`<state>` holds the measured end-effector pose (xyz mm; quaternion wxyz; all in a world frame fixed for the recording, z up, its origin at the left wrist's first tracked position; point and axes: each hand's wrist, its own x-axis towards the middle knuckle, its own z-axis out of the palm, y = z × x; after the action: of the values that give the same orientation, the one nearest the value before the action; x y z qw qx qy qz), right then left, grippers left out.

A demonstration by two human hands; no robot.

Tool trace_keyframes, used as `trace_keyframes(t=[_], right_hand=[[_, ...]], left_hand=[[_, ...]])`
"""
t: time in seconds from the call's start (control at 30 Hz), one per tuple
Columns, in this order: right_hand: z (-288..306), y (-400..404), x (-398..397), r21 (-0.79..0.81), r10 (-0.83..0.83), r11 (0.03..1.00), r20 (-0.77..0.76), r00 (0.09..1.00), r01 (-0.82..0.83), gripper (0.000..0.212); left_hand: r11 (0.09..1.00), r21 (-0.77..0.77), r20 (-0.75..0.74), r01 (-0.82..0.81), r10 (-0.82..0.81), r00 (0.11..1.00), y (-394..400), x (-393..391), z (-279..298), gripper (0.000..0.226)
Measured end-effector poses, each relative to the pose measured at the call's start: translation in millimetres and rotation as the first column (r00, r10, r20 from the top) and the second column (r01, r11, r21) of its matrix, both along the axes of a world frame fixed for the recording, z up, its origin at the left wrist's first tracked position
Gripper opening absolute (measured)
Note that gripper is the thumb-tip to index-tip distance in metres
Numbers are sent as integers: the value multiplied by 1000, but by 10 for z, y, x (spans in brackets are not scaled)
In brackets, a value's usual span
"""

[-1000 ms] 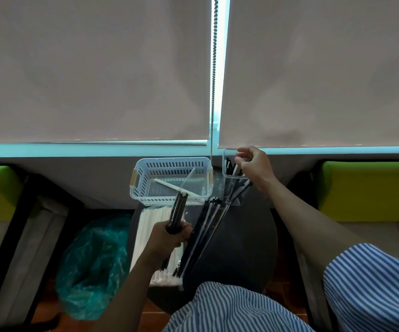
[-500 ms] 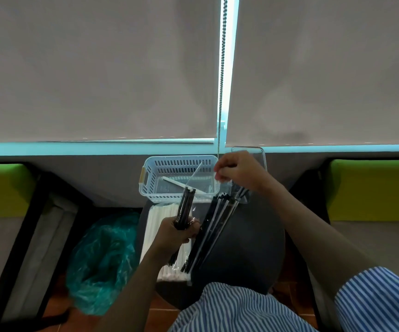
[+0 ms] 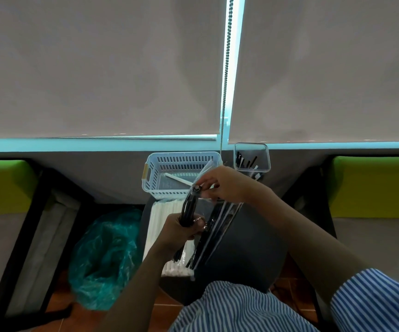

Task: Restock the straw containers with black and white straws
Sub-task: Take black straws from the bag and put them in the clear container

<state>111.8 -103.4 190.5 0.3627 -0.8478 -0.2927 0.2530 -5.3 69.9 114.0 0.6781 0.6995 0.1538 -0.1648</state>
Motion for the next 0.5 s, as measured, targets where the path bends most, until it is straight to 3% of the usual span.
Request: trace_keyframes(t=[0.5], right_hand=[[-129, 202, -72, 23, -134, 991, 135, 982, 132, 12]], left_hand=[[1000, -1, 17, 27, -27, 999, 65, 84, 2, 5]])
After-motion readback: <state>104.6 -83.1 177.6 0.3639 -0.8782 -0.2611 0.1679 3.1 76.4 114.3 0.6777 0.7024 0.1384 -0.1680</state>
